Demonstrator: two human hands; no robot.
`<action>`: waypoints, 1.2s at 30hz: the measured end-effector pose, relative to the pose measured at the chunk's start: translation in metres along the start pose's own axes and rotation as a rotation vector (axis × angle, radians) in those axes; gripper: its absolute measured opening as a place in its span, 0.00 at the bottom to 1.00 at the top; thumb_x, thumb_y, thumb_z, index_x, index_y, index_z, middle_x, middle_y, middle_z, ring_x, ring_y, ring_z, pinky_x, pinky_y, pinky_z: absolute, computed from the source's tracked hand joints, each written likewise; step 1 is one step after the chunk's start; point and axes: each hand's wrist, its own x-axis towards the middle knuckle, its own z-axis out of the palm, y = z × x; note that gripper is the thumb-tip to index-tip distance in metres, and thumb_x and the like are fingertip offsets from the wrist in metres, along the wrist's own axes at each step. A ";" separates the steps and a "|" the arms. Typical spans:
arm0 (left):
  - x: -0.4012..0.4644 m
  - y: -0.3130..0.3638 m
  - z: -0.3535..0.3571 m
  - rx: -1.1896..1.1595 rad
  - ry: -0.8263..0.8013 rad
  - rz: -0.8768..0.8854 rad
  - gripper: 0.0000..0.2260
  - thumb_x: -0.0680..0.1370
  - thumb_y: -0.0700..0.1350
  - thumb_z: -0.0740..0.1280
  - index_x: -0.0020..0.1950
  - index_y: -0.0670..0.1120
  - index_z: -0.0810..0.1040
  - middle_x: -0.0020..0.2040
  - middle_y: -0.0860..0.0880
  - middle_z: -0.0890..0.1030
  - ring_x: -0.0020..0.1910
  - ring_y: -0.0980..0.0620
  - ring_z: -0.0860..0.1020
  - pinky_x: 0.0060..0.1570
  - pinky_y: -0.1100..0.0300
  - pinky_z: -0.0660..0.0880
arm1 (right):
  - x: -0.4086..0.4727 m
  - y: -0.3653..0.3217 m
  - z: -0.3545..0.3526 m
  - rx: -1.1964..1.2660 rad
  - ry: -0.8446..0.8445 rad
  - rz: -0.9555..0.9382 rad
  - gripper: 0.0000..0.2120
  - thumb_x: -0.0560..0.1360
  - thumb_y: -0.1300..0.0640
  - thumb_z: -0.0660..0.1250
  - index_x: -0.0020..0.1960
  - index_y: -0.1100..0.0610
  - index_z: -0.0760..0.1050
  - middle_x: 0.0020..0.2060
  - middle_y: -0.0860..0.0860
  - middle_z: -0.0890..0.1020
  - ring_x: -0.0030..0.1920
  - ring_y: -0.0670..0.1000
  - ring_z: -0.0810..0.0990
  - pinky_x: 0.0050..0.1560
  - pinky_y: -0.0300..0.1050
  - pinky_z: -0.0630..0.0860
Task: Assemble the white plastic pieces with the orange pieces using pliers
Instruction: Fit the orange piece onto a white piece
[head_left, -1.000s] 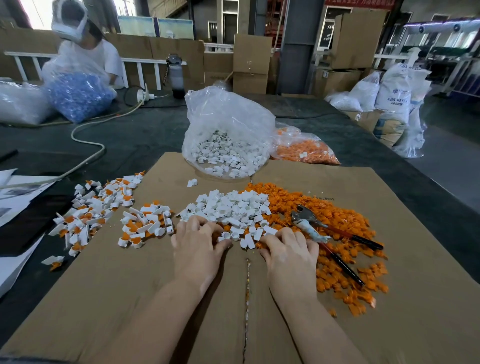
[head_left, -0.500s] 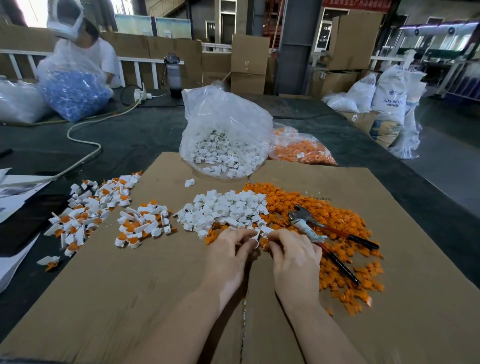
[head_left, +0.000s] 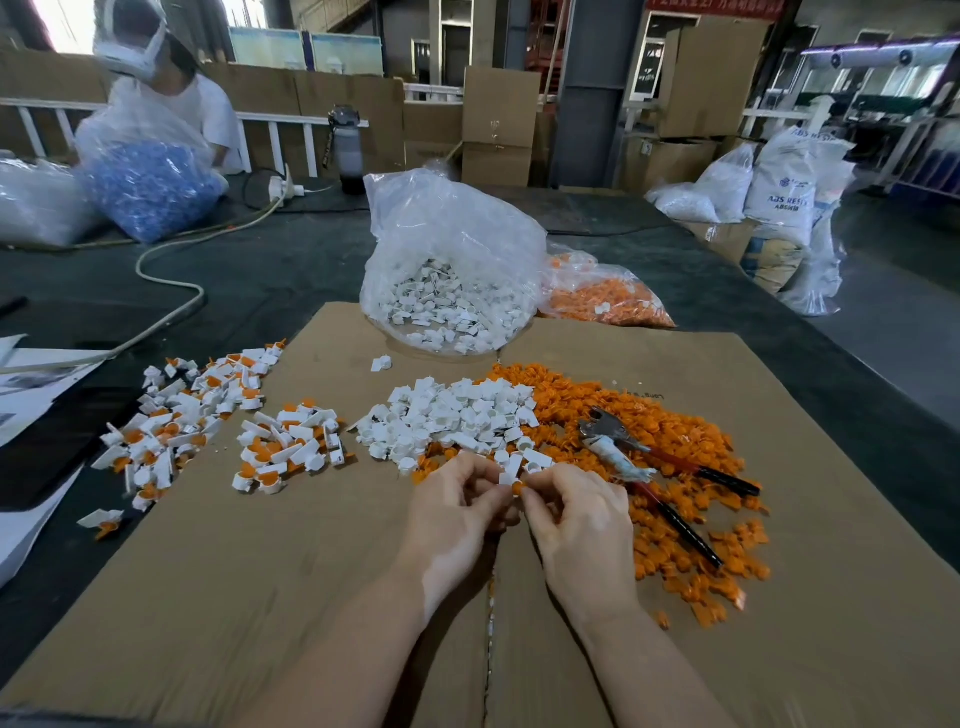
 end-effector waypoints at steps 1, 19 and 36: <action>-0.001 0.000 0.000 0.017 0.001 0.009 0.04 0.75 0.34 0.67 0.43 0.42 0.75 0.32 0.46 0.78 0.32 0.54 0.80 0.36 0.64 0.77 | 0.000 0.000 0.000 -0.003 -0.004 -0.003 0.08 0.66 0.65 0.76 0.36 0.57 0.78 0.32 0.47 0.80 0.34 0.50 0.77 0.43 0.42 0.63; 0.000 0.001 -0.003 -0.107 -0.007 0.016 0.08 0.76 0.31 0.64 0.51 0.41 0.76 0.28 0.52 0.74 0.29 0.55 0.78 0.33 0.65 0.76 | 0.000 0.002 -0.002 0.130 0.056 -0.051 0.08 0.70 0.69 0.70 0.46 0.59 0.79 0.40 0.49 0.79 0.43 0.50 0.77 0.45 0.52 0.76; 0.003 -0.007 -0.004 -0.087 -0.033 0.034 0.09 0.76 0.34 0.66 0.47 0.47 0.78 0.27 0.54 0.76 0.32 0.55 0.78 0.35 0.65 0.75 | 0.002 -0.001 -0.005 0.168 -0.055 -0.081 0.11 0.71 0.64 0.71 0.52 0.56 0.81 0.41 0.48 0.74 0.45 0.50 0.74 0.48 0.52 0.75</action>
